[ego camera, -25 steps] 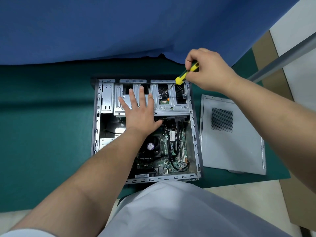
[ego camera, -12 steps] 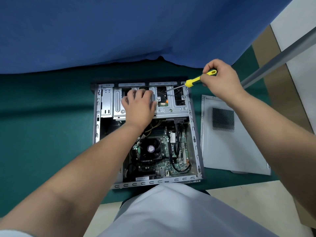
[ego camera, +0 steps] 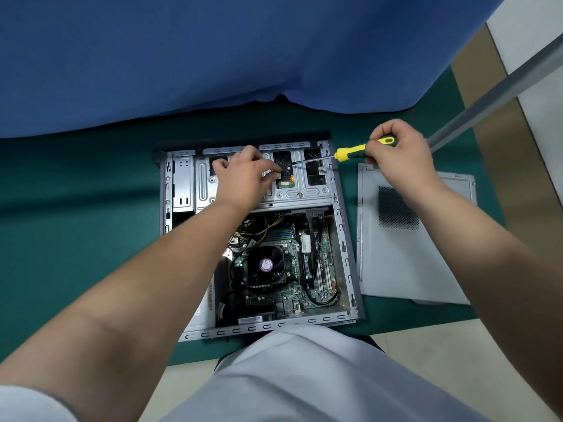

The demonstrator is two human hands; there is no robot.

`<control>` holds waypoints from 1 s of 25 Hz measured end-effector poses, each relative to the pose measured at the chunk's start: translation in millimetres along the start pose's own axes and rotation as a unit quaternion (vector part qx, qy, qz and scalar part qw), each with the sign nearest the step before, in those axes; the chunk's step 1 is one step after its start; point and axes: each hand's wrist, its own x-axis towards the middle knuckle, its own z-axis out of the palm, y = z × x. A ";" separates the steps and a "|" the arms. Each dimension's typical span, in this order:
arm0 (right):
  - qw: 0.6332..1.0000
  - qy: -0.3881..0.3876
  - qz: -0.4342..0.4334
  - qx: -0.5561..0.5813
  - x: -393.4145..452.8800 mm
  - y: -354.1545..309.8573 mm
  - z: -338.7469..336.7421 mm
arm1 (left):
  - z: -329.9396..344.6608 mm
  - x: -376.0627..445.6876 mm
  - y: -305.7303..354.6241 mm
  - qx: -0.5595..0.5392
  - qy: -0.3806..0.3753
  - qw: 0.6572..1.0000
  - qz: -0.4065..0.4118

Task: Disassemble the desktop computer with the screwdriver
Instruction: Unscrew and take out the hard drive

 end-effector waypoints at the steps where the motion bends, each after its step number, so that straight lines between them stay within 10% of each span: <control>1: 1.000 0.000 0.001 -0.003 -0.4 1.2 0.5 | -0.6 0.9 0.4 0.007 0.003 1.000 0.007; 11: 0.999 -0.001 0.000 0.039 -10.4 7.9 2.6 | 7.8 -1.6 -1.1 0.152 0.033 0.980 0.124; 17: 0.994 0.017 -0.001 0.104 -10.8 3.0 -0.5 | 0.2 -5.4 18.2 -0.140 0.043 0.988 -0.043; 25: 0.961 0.116 -0.184 0.172 -28.4 -56.1 -11.1 | -23.3 -31.5 68.1 -0.650 -0.072 0.714 -0.251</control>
